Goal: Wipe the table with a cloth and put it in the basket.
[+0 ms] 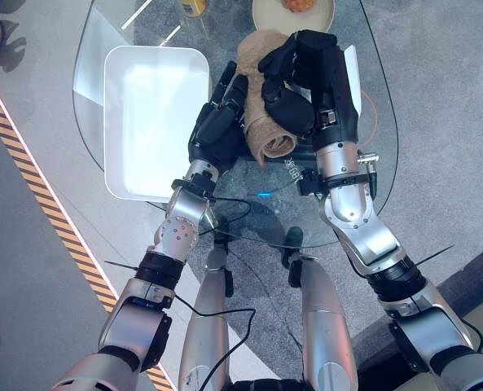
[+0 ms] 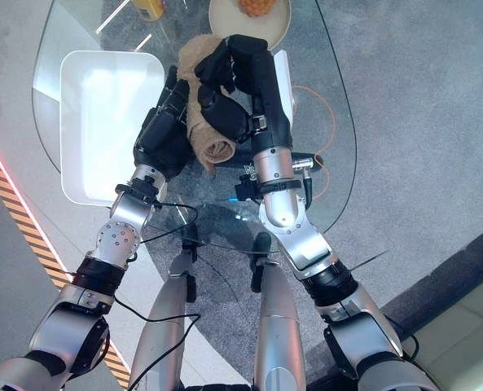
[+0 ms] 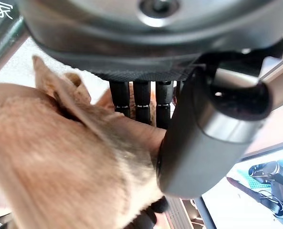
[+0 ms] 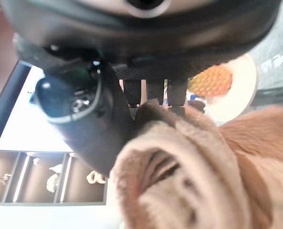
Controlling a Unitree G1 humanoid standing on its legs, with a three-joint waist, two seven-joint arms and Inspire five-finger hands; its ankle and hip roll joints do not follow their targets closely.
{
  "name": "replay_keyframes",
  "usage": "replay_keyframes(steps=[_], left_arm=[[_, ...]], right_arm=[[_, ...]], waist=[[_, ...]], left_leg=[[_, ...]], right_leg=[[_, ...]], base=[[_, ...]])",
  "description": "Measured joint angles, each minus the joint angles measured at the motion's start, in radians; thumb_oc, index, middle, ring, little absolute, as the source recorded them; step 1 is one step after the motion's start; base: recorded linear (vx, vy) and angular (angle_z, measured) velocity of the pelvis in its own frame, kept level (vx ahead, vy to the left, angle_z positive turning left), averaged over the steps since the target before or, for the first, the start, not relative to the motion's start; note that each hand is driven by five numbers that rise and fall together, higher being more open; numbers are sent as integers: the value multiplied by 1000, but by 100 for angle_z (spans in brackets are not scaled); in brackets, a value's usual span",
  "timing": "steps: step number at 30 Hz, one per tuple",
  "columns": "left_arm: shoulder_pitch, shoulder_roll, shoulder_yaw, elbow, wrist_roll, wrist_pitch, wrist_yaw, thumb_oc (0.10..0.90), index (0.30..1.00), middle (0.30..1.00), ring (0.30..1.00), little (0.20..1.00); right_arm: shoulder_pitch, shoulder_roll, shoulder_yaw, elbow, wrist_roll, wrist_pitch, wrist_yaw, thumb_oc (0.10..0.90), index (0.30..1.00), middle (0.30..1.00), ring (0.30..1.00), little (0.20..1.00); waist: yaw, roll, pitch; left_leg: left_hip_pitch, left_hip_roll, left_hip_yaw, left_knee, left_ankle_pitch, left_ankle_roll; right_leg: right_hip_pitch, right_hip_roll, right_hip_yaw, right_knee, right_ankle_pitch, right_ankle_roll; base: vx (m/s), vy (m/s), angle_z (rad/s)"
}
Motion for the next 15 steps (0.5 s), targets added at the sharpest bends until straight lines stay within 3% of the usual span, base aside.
replay_keyframes(steps=[15], left_arm=[[0, 0, 0, 0, 14, 0, 0, 100, 300, 300, 300, 200]], right_arm=[[0, 1, 0, 0, 0, 0, 0, 100, 300, 300, 300, 200]], waist=[[-3, 0, 0]], left_leg=[[0, 0, 3, 1, 0, 0]], right_leg=[[-3, 0, 4, 1, 0, 0]], base=[[0, 0, 0]])
